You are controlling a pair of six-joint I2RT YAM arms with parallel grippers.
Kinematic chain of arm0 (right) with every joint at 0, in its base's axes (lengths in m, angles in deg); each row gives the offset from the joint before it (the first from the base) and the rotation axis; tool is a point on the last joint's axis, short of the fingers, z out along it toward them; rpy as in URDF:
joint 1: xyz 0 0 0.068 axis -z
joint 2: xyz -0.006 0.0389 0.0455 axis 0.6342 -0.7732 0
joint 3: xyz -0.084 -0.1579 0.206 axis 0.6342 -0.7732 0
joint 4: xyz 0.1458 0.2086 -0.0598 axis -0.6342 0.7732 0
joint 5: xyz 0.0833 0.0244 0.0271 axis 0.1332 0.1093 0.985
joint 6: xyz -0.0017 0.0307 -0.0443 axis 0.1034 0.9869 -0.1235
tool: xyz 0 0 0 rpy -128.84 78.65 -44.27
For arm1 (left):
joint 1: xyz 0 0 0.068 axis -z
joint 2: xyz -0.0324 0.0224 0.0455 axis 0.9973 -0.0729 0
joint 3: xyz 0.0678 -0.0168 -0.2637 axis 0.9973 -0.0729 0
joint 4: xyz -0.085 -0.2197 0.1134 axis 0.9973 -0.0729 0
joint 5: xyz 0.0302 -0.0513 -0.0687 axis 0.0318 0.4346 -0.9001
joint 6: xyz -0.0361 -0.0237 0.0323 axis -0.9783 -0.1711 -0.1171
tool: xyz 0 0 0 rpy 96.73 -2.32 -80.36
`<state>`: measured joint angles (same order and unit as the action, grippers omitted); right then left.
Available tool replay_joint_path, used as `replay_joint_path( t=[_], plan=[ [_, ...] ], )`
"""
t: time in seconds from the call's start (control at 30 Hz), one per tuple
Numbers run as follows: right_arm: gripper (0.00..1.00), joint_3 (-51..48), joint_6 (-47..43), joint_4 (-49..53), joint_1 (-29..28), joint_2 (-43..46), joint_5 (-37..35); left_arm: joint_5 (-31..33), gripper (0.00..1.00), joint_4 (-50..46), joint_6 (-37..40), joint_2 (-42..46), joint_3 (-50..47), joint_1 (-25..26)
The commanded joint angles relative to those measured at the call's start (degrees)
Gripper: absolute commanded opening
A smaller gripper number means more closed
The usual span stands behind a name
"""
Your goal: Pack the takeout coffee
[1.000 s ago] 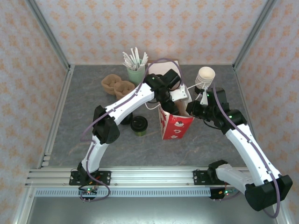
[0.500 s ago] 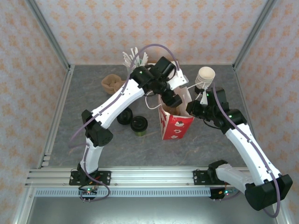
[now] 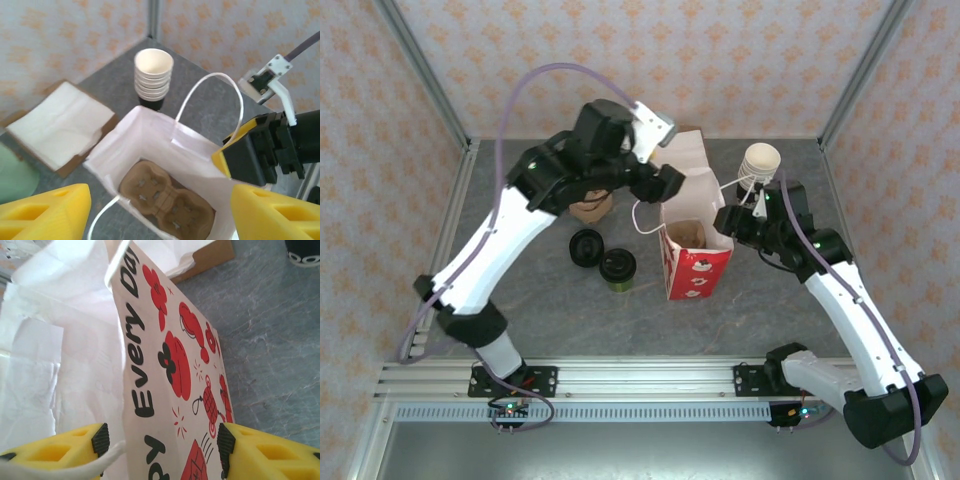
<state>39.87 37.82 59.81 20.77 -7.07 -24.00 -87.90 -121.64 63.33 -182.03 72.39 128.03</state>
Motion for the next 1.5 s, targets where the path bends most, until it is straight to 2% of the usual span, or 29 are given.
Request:
replay_joint_path(
  t=[0.0, 0.13, 0.33, 0.53, 0.67, 0.77, 1.07, 1.47],
  plan=[
    [0.65, 4.5, -3.4, 3.7, 0.1, -0.5, -4.5, 7.5, 0.76, 4.0, -5.9, 6.1, -7.3, -0.8],
    [0.69, 7.4, -5.9, 5.7, 1.0, -0.4, -5.5, 12.9, 0.77, 4.7, -8.7, 13.9, -16.2, -1.5],
    [0.73, 9.9, -7.7, 7.5, 2.2, -0.3, -2.8, 16.3, 0.78, 5.1, -12.7, 24.1, -30.1, -2.1],
    [0.74, 9.6, -7.7, 7.8, 2.3, -0.2, -0.7, 21.1, 0.86, 4.3, -20.1, 29.8, -43.2, -2.1],
    [0.74, 9.9, -7.9, 8.4, 2.3, -0.6, 0.7, 19.1, 0.86, 0.4, -24.1, 26.6, -46.1, -2.1],
    [0.74, 10.2, -7.9, 9.0, 2.4, -1.3, 1.3, 20.5, 0.88, -1.2, -26.1, 23.2, -47.3, -1.4],
    [0.74, 10.3, -8.2, 8.9, 2.4, -3.3, 1.8, 20.4, 0.90, 0.2, -30.6, 15.5, -49.5, 1.7],
    [0.74, 11.1, -10.0, 7.0, 2.3, -6.1, 2.3, 18.3, 0.90, 3.0, -34.3, 12.1, -51.7, 1.9]
  ],
)
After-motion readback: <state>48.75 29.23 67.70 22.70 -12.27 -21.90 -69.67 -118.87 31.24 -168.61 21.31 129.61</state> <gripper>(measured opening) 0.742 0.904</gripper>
